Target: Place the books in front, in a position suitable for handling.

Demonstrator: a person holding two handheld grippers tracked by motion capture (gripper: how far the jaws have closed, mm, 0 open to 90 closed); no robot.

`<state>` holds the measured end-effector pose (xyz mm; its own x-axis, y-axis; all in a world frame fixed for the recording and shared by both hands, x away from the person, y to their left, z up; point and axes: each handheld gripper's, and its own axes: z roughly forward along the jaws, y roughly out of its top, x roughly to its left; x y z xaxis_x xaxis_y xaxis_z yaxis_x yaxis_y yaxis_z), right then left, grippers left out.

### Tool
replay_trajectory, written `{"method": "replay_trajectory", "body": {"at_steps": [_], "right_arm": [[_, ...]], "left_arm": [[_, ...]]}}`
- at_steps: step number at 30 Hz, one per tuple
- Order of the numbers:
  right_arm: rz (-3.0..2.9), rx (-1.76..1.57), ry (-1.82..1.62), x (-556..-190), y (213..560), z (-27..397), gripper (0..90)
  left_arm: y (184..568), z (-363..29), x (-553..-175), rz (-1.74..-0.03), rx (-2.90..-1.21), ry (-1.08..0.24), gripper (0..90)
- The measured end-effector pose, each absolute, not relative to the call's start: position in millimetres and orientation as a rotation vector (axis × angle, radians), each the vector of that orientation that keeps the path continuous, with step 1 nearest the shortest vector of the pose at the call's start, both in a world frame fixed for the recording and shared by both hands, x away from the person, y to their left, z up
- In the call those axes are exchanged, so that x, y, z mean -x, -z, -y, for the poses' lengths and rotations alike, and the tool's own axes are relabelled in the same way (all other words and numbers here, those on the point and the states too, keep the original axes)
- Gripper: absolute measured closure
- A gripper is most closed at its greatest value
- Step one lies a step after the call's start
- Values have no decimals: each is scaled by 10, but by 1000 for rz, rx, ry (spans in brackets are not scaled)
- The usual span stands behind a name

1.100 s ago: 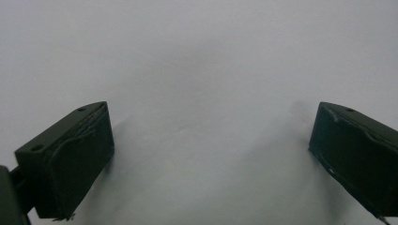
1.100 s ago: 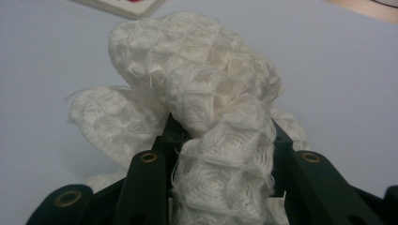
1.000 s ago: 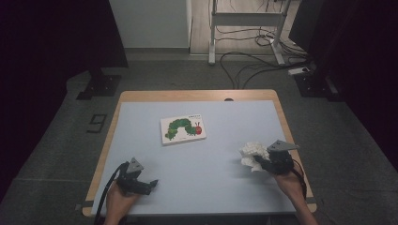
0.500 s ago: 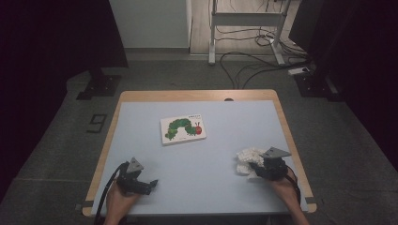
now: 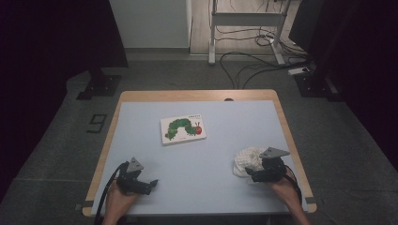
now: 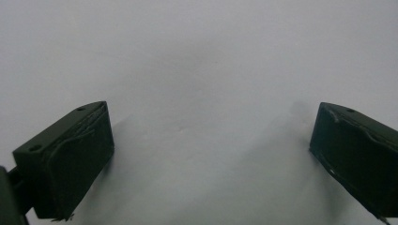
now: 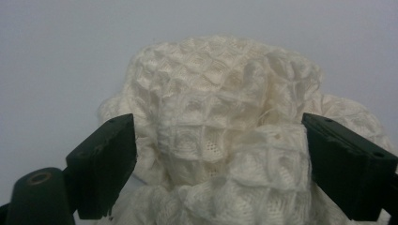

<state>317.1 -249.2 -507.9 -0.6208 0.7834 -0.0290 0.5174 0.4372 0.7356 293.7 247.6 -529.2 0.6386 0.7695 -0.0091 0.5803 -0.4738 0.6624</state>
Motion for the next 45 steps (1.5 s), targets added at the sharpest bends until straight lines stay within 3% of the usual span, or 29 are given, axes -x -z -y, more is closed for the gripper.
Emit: {"method": "replay_trajectory", "body": {"at_steps": [9, 24, 45], "right_arm": [[-2310, -1115, -1031, -3124, 4881, 2573, 0], [-2308, -1051, -1122, -3185, 4745, 2316, 0], [-2370, -968, -1160, -3431, 4730, 1779, 0]], "left_arm": [[5291, -2474, -2939, -1048, -2221, -383, 0], [5251, -2476, -2947, -1071, -2188, -355, 0], [4871, -2357, -3209, -977, -2176, -415, 0]]}}
